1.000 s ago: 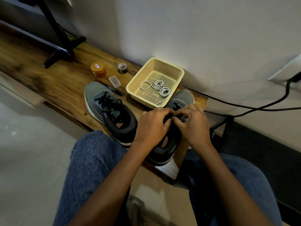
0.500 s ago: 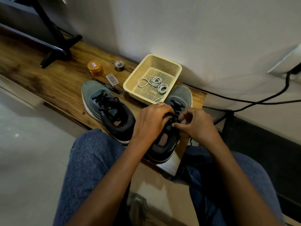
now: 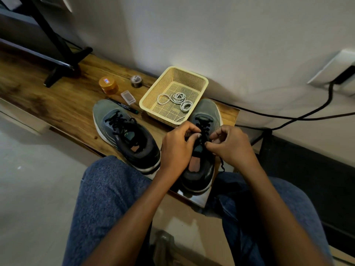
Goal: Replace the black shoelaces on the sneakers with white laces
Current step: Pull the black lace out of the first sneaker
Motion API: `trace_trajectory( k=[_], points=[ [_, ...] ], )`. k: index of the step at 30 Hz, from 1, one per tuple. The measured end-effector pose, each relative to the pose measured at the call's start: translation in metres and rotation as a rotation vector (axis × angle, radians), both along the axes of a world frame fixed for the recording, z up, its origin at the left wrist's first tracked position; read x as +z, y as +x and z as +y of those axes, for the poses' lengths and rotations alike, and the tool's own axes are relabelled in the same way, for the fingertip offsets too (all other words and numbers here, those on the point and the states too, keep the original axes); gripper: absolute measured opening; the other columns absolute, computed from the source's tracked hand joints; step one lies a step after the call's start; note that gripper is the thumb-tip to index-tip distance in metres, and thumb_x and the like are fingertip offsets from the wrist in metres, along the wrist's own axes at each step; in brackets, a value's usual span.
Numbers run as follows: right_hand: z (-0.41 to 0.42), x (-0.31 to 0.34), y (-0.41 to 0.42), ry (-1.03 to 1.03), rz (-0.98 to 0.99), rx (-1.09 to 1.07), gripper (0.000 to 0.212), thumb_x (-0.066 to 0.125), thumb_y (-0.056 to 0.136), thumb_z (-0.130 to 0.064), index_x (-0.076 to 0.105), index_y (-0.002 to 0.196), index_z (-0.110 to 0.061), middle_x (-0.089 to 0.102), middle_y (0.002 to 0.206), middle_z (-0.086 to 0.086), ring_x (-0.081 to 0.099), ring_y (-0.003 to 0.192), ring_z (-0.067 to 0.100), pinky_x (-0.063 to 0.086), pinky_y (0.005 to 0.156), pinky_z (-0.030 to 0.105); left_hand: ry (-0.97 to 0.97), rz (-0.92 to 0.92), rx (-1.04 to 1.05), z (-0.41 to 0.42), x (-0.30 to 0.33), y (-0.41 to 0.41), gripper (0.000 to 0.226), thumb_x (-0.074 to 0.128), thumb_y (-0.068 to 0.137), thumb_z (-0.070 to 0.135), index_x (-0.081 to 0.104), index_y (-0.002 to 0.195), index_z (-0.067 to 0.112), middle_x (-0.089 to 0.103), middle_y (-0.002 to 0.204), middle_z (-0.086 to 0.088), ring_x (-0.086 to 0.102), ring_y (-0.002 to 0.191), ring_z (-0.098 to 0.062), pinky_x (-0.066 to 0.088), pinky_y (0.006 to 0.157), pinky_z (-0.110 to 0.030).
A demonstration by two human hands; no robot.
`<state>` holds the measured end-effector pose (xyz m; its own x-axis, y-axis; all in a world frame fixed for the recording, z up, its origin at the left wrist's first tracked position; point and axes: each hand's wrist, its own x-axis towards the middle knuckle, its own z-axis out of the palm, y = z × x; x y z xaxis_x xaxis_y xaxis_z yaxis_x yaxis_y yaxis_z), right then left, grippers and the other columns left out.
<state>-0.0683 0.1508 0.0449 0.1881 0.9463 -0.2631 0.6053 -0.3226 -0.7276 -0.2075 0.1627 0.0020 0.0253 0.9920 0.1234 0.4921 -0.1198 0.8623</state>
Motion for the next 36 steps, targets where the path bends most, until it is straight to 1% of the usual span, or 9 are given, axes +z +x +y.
trace_trajectory(
  k=[6, 8, 10, 12, 16, 19, 23, 29, 36],
  points=[
    [-0.001, -0.004, 0.006, -0.016, -0.002, -0.045, 0.016, 0.076, 0.073, -0.014, 0.063, 0.083, -0.014, 0.067, 0.077, 0.006, 0.067, 0.077, 0.023, 0.057, 0.075, 0.043, -0.117, -0.142, 0.111, 0.002, 0.0, 0.006, 0.007, 0.068, 0.087, 0.015, 0.064, 0.086, 0.021, 0.065, 0.079, 0.014, 0.062, 0.074, 0.003, 0.053, 0.068, -0.026],
    [0.0, -0.006, 0.008, -0.017, -0.026, -0.032, 0.018, 0.076, 0.074, -0.015, 0.063, 0.086, -0.015, 0.067, 0.081, 0.007, 0.066, 0.08, 0.024, 0.057, 0.074, 0.041, -0.172, -0.148, 0.113, 0.004, 0.001, 0.006, 0.009, 0.067, 0.088, 0.015, 0.062, 0.087, 0.023, 0.063, 0.079, 0.015, 0.06, 0.073, 0.004, 0.055, 0.071, -0.031],
    [0.0, -0.007, 0.008, -0.02, -0.048, -0.013, 0.02, 0.076, 0.074, -0.014, 0.063, 0.09, -0.015, 0.067, 0.086, 0.008, 0.064, 0.083, 0.024, 0.056, 0.074, 0.04, -0.163, -0.07, 0.027, 0.005, 0.002, 0.003, 0.012, 0.064, 0.089, 0.018, 0.058, 0.089, 0.029, 0.063, 0.082, 0.014, 0.06, 0.076, -0.001, 0.054, 0.074, -0.039],
    [0.001, -0.007, 0.01, -0.017, -0.062, -0.002, 0.021, 0.076, 0.075, -0.015, 0.064, 0.093, -0.016, 0.067, 0.088, 0.008, 0.064, 0.085, 0.023, 0.055, 0.075, 0.039, -0.059, 0.063, -0.112, 0.004, 0.005, 0.002, 0.014, 0.06, 0.089, 0.022, 0.057, 0.096, 0.034, 0.064, 0.093, 0.013, 0.06, 0.09, -0.009, 0.052, 0.078, -0.04],
    [0.002, -0.005, 0.01, -0.018, -0.078, 0.02, 0.02, 0.077, 0.076, -0.019, 0.067, 0.093, -0.015, 0.067, 0.087, 0.006, 0.064, 0.085, 0.02, 0.055, 0.077, 0.038, 0.146, 0.529, -0.239, 0.002, 0.007, 0.005, 0.031, 0.065, 0.086, 0.034, 0.061, 0.116, 0.032, 0.061, 0.116, 0.011, 0.046, 0.113, -0.016, 0.036, 0.089, -0.035],
    [0.001, -0.004, 0.009, -0.023, -0.078, 0.035, 0.015, 0.076, 0.077, -0.018, 0.067, 0.09, -0.016, 0.066, 0.081, 0.002, 0.064, 0.08, 0.018, 0.055, 0.075, 0.036, 0.288, 0.564, -0.167, 0.004, 0.004, 0.004, 0.02, 0.068, 0.082, 0.036, 0.07, 0.1, 0.027, 0.066, 0.103, 0.01, 0.051, 0.103, -0.019, 0.032, 0.083, -0.035],
    [0.0, -0.003, 0.009, -0.035, -0.078, 0.024, 0.014, 0.076, 0.077, -0.017, 0.065, 0.085, -0.019, 0.065, 0.08, 0.002, 0.065, 0.08, 0.019, 0.056, 0.075, 0.037, 0.376, 0.58, -0.132, 0.004, -0.001, 0.004, 0.02, 0.054, 0.086, 0.041, 0.066, 0.086, 0.025, 0.065, 0.09, 0.009, 0.054, 0.092, -0.017, 0.032, 0.081, -0.035],
    [0.001, -0.002, 0.01, -0.063, -0.028, 0.004, 0.014, 0.076, 0.077, -0.016, 0.063, 0.083, -0.019, 0.067, 0.081, 0.005, 0.067, 0.08, 0.02, 0.058, 0.077, 0.039, 0.257, 0.295, -0.131, -0.005, -0.004, 0.011, 0.01, 0.061, 0.091, 0.022, 0.061, 0.09, 0.012, 0.063, 0.085, -0.001, 0.06, 0.077, -0.019, 0.047, 0.064, -0.038],
    [0.002, -0.002, 0.012, -0.067, -0.01, 0.005, 0.015, 0.075, 0.078, -0.013, 0.063, 0.08, -0.02, 0.068, 0.081, 0.005, 0.067, 0.078, 0.019, 0.058, 0.072, 0.036, 0.024, -0.038, 0.105, -0.005, 0.0, 0.014, 0.004, 0.061, 0.092, 0.02, 0.06, 0.09, 0.016, 0.062, 0.084, 0.006, 0.056, 0.072, -0.002, 0.04, 0.061, -0.022]
  ],
)
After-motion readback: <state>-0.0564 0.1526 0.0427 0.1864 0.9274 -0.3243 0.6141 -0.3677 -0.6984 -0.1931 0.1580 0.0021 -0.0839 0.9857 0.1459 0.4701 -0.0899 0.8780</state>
